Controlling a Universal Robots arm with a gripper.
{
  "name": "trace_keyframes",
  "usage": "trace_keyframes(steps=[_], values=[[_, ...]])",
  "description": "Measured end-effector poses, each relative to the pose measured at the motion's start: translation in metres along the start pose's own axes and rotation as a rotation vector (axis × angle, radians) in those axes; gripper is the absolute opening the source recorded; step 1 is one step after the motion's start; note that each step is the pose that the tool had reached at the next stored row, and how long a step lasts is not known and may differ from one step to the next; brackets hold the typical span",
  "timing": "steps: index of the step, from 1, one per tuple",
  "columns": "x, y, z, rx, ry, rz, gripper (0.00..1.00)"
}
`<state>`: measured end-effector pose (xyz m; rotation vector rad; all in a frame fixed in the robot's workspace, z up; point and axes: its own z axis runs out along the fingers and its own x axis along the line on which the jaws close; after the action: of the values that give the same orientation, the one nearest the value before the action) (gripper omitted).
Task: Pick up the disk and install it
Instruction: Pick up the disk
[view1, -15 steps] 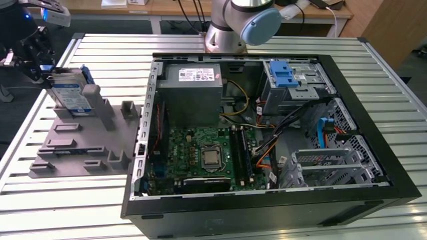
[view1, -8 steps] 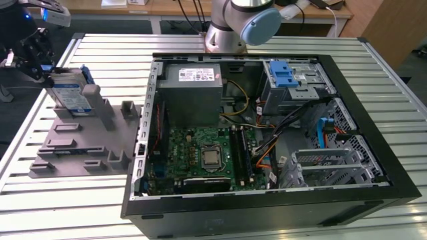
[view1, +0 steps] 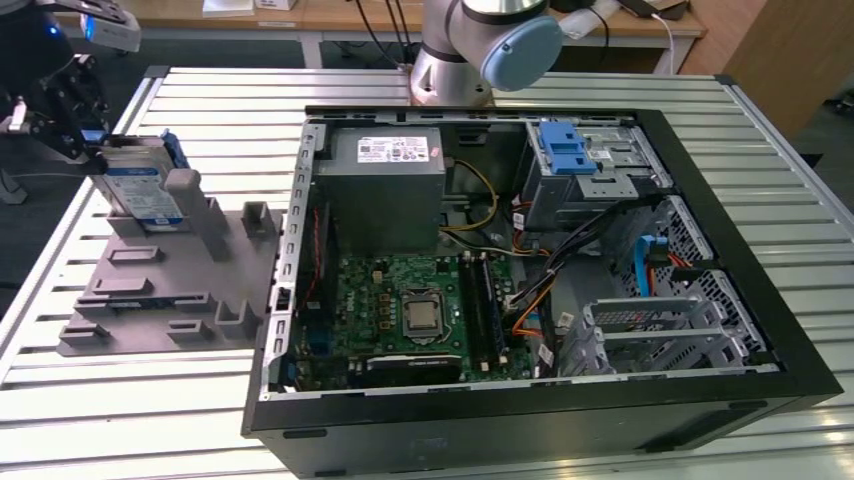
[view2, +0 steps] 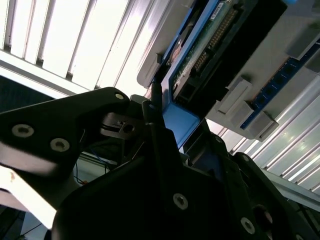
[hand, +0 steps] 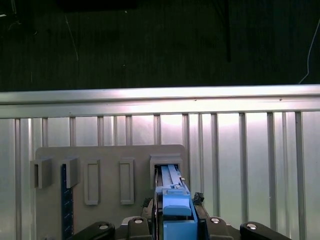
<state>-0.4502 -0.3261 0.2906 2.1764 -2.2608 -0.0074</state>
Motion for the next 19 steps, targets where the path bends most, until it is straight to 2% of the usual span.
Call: trace_keyframes(steps=[10,13,14,19], values=[[0.0,0.0,-0.0003,-0.0003,0.0004,0.001,0.42],[0.0,0.0,-0.0003,-0.0003,0.0004,0.001,0.44],[0.0,0.0,-0.0003,-0.0004,0.0006,0.002,0.49],[0.0,0.0,-0.0002,-0.0003,0.0008,0.008,0.49]])
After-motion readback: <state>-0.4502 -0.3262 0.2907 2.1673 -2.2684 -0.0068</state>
